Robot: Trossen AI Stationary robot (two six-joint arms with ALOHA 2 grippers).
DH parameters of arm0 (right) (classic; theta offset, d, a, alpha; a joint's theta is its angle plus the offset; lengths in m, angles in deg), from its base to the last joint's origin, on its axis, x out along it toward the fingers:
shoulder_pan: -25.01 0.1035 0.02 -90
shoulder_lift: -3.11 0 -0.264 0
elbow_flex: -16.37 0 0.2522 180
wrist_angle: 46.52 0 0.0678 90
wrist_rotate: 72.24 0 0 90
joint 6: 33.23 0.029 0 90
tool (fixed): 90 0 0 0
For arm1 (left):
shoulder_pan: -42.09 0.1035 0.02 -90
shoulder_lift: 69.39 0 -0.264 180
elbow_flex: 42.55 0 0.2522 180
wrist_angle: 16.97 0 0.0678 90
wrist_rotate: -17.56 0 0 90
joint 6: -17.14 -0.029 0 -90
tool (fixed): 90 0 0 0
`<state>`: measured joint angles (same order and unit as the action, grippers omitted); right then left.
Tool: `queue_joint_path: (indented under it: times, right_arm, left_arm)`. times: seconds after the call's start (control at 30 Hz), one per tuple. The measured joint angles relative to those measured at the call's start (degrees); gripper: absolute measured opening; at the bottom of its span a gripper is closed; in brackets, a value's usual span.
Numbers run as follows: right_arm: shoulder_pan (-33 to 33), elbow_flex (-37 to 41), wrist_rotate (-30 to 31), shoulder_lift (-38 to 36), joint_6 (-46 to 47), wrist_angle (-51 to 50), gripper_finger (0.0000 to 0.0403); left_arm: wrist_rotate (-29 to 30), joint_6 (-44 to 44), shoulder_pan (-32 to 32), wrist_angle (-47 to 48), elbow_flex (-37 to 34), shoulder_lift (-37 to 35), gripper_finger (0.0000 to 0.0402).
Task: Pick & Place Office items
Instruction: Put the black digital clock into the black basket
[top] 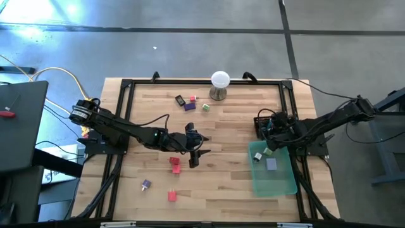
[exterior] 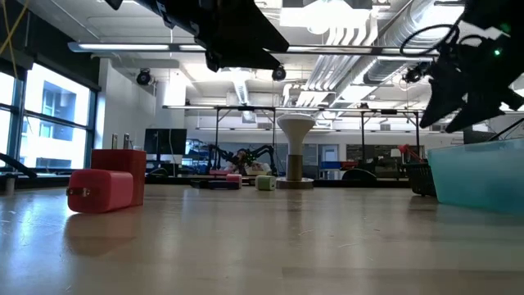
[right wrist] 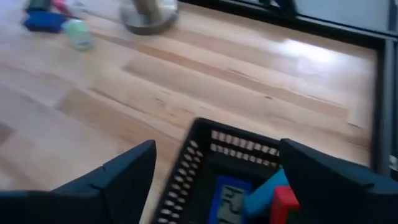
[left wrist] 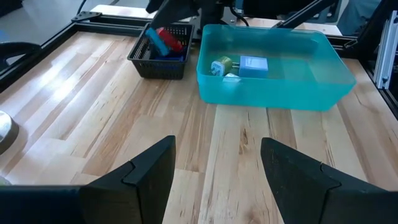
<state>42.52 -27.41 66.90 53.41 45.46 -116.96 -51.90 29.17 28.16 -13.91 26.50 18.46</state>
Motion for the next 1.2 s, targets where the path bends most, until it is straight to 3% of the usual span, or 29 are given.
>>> queue_joint_path:
  times: [0.2, 0.47, 0.67, 0.83, 0.97, 1.2]
  right_arm:
    - [1.89, -1.27, -1.65, 0.00, -9.65, 10.51, 0.0310]
    - [5.76, -1.27, -4.24, 0.00, -31.78, 32.71, 0.0303]
    - [7.42, -1.27, -8.69, 1.67, -40.47, 43.87, 0.0303]
    - [7.73, -1.23, -8.88, 5.14, -42.99, 46.99, 0.0303]
    - [6.91, -1.23, -8.89, 8.17, -43.35, 47.65, 0.0303]
    - [4.48, -1.23, -8.91, 11.72, -46.00, 51.47, 0.0303]
  left_arm:
    - [0.04, -0.02, 0.00, 1.67, 0.00, 0.00, 0.0229]
    - [0.89, -1.61, 2.37, 15.13, 0.00, -3.63, 0.0229]
    - [5.21, -12.32, 8.15, 27.52, 0.00, -7.65, 0.0229]
    - [4.42, -16.01, 16.32, 40.88, 0.04, -8.07, 0.0229]
    - [-0.80, -17.98, 24.76, 46.45, 0.02, -8.07, 0.0229]
    - [-16.12, -21.71, 37.23, 44.01, 0.00, -7.44, 0.0229]
